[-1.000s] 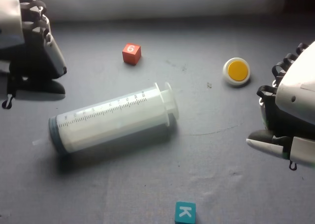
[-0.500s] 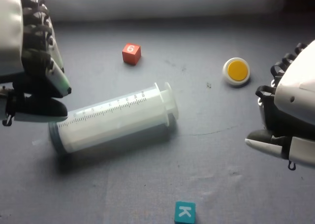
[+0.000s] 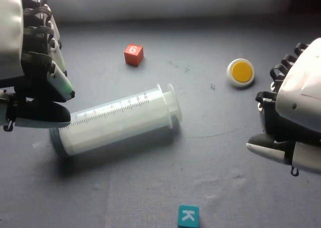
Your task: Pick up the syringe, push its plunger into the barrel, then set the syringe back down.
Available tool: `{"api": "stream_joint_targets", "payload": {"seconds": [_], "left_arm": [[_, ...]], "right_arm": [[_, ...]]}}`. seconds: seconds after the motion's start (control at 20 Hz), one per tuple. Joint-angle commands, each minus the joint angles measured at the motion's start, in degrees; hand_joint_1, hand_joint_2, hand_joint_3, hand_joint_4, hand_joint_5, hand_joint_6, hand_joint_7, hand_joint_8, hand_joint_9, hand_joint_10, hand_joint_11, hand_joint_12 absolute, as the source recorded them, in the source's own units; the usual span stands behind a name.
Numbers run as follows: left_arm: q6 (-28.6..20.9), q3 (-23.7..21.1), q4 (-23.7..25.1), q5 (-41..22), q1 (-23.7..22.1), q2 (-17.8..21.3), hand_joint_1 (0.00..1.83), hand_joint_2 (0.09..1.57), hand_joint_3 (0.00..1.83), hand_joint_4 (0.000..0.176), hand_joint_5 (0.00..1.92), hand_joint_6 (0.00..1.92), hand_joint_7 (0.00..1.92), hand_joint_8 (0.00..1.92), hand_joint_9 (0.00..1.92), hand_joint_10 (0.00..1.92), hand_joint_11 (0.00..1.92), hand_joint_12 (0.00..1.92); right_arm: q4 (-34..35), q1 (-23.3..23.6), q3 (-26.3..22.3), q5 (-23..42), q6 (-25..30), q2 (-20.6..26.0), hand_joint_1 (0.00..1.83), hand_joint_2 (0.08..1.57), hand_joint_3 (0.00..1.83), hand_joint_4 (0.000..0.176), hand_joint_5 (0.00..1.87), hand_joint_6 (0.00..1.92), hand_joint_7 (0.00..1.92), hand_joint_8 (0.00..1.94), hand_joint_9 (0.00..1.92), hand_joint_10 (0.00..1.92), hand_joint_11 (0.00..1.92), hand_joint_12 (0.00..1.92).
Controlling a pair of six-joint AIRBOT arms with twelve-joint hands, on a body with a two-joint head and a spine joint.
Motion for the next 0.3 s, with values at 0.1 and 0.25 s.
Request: {"api": "stream_joint_targets", "payload": {"seconds": [0.1, 0.25], "left_arm": [[0.3, 0.4, -4.8, -3.7, -0.5, 0.2, 1.04, 1.34, 0.13, 0.155, 1.54, 1.92, 1.61, 1.92, 1.65, 1.92, 1.63, 1.92], [0.3, 0.4, -4.8, -3.8, -0.5, 0.2, 1.03, 1.36, 0.14, 0.167, 1.55, 1.92, 1.62, 1.92, 1.65, 1.92, 1.62, 1.92]], "right_arm": [[-3.1, 1.1, -0.1, 6.2, 0.0, -0.1, 0.53, 1.57, 0.02, 0.176, 1.47, 1.92, 1.61, 1.94, 1.69, 1.92, 1.86, 1.92], [-3.6, 2.2, 0.9, 5.6, 0.1, -0.8, 0.49, 1.57, 0.05, 0.176, 1.48, 1.92, 1.62, 1.94, 1.72, 1.92, 1.89, 1.92]]}}
